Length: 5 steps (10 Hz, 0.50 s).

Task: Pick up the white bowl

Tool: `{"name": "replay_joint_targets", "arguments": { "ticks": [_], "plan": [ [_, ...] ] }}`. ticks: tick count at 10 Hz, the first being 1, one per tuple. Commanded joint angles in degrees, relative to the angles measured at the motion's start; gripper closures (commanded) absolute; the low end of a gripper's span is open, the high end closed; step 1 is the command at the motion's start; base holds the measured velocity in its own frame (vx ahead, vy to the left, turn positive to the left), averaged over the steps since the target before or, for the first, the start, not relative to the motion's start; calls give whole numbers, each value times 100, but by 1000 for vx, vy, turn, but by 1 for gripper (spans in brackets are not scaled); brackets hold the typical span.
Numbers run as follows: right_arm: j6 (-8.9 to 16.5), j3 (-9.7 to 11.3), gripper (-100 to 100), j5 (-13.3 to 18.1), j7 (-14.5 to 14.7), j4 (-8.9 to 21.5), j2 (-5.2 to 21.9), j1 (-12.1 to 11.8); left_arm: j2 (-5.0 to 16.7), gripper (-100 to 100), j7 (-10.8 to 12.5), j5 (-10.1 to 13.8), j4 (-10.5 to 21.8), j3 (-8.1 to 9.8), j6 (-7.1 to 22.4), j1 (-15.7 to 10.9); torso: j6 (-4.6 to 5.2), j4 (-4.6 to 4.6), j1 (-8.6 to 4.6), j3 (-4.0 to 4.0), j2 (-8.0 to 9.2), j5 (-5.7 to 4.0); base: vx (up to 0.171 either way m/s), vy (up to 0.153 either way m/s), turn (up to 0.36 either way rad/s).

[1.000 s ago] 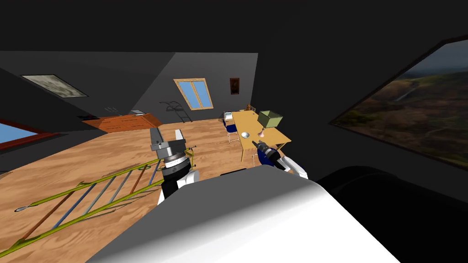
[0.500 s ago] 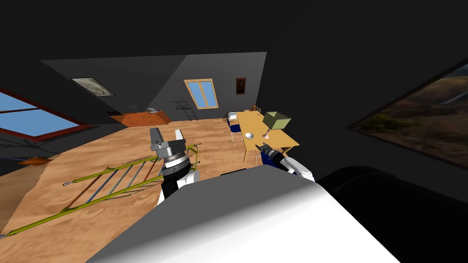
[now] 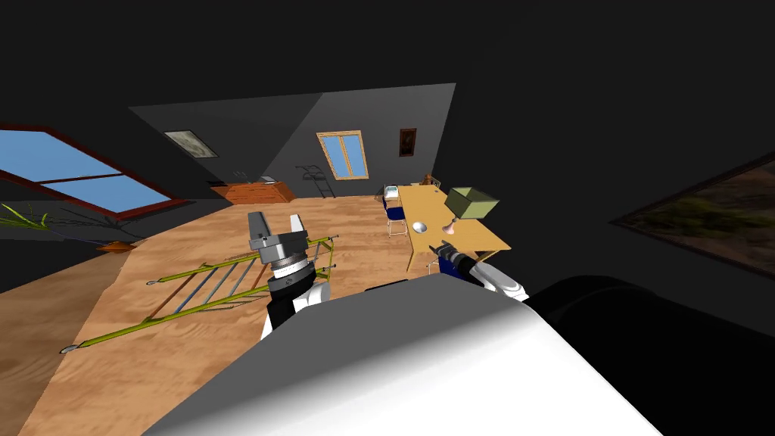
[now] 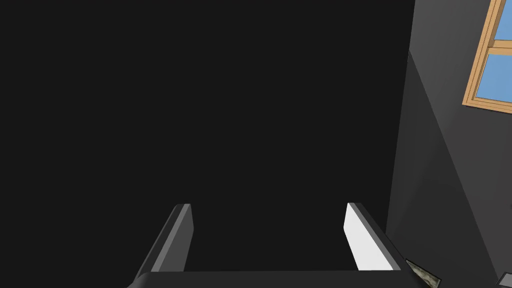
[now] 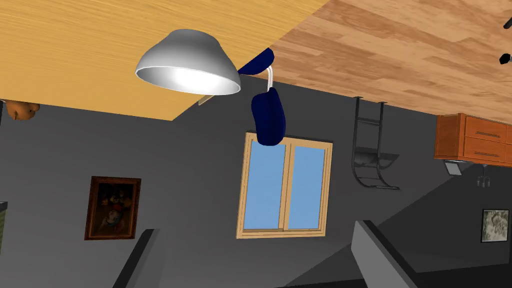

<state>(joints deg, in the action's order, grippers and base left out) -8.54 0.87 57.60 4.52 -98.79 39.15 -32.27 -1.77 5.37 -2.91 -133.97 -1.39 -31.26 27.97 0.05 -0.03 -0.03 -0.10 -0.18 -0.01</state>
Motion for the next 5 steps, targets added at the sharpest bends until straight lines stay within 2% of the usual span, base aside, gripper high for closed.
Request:
{"name": "replay_joint_targets", "arguments": {
  "ticks": [1, 2, 3, 4, 5],
  "plan": [
    [30, 27, -100, 245, 140, 286, 132, 24, 0, 0, 0, 0, 0, 0, 0, 0, 0, 0, 0, 0, 0, 0, 44, 23, 186],
    [107, 67, -100, 435, 244, 447, 298, -14, 0, 0, 0, 0, 0, -1, 0, -1, -6, 0, 2, -2, -5, 0, 91, 39, 331],
    [107, 67, -100, 455, 244, 490, 298, -14, 0, 0, 0, 0, 0, -1, 0, 0, -8, -3, 6, -11, -21, 1, 76, 22, 102],
    [179, 111, -100, 651, 348, 679, 459, -55, 0, 0, 0, 0, 0, 0, 0, 0, 0, -4, 4, -10, -17, 1, 79, 13, 161],
    [246, 160, -100, 827, 454, 835, 615, -98, 0, 0, 0, 0, 0, 0, 0, 0, -3, -3, 1, -9, -17, 1, 129, 16, 318]
  ]
}}
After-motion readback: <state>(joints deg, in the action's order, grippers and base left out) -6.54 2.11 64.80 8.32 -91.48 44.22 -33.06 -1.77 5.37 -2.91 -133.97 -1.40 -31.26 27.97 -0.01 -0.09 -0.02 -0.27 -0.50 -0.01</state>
